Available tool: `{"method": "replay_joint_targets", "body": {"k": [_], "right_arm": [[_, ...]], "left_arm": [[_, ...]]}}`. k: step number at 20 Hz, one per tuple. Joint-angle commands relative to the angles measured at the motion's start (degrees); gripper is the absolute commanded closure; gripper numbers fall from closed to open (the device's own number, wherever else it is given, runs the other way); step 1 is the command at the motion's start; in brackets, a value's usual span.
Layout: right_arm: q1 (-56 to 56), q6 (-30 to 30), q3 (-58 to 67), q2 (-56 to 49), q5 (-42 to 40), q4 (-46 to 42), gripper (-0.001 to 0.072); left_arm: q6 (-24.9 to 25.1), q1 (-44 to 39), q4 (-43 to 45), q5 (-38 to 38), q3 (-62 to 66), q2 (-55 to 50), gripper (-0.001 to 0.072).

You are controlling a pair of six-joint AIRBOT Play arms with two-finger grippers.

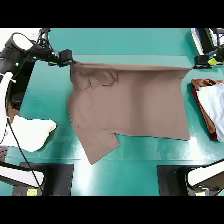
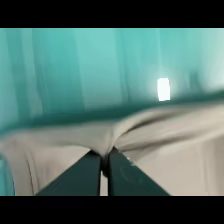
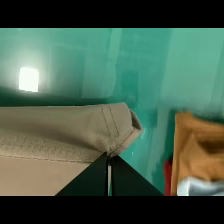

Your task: Fold the shirts.

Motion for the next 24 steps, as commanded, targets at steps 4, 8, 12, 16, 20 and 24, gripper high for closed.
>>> {"method": "replay_joint_targets", "body": {"k": [4,8,12,16,20,24], "right_arm": [[0.1,0.9,-6.7,1.2,-5.7,-0.1,0.0696],[0.1,1.5,-18.8,7.0,-7.5,-0.1,0.0697],[0.1,1.7,-30.4,11.4,-12.3,0.0,0.0696],[0.1,1.9,-35.7,12.2,-13.6,1.5,0.0695],[0.0,2.4,-35.7,12.6,-11.9,5.7,0.0402],[-0.4,2.5,-35.7,18.1,-6.6,5.6,0.0402]], "left_arm": [[6.0,0.1,2.4,-3.0,0.3,-1.7,0.0677],[4.5,-1.1,10.9,-13.1,-3.1,-1.7,0.0678],[4.5,-1.6,11.3,-9.9,-11.5,-1.7,0.0677],[3.3,-1.6,11.3,-7.6,-15.6,-1.8,0.0671],[0.0,-1.6,11.3,-12.1,-15.3,-1.3,0.0216],[-0.1,-1.6,14.3,-18.2,-17.8,4.6,0.0216]]}}
